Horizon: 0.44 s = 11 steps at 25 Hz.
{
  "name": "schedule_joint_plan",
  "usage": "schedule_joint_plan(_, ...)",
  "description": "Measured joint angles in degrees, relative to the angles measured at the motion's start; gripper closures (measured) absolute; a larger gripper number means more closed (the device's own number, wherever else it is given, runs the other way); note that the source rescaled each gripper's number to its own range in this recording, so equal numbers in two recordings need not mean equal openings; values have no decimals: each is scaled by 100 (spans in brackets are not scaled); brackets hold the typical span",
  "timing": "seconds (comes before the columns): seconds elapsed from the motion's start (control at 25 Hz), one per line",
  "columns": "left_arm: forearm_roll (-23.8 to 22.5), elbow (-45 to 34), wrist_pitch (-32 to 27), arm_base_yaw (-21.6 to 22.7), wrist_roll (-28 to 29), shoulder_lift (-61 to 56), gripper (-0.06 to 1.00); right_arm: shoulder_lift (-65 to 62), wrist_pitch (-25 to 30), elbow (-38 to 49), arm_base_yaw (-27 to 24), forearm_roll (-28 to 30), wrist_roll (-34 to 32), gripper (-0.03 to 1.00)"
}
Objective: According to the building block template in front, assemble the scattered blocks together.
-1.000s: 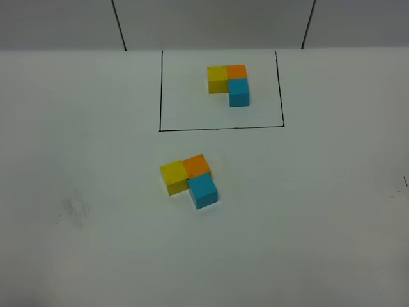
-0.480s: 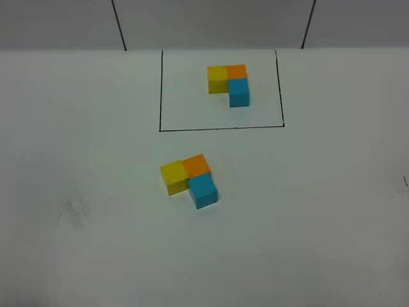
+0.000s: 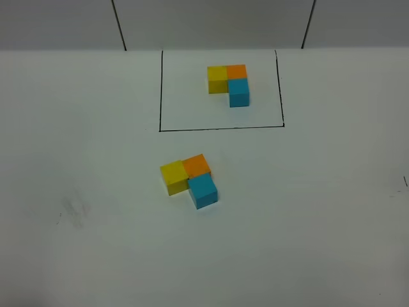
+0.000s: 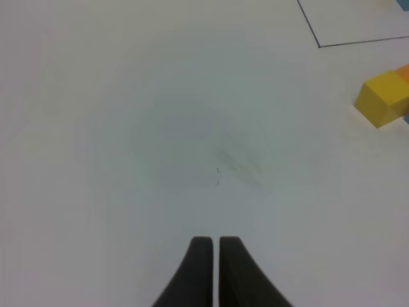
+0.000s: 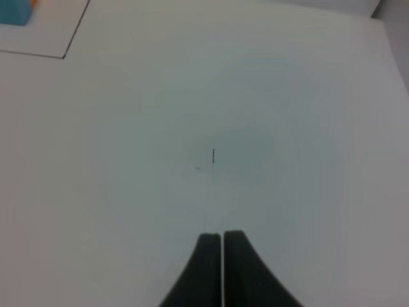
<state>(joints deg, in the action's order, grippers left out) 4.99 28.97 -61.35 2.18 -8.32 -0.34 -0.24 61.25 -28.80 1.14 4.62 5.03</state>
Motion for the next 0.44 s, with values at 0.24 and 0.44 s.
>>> schedule_joint_plan(0.24, 0, 0, 0, 0, 0, 0, 94, -19, 0, 0, 0, 0, 0, 96)
schedule_joint_plan(0.44, 0, 0, 0, 0, 0, 0, 94, -19, 0, 0, 0, 0, 0, 96)
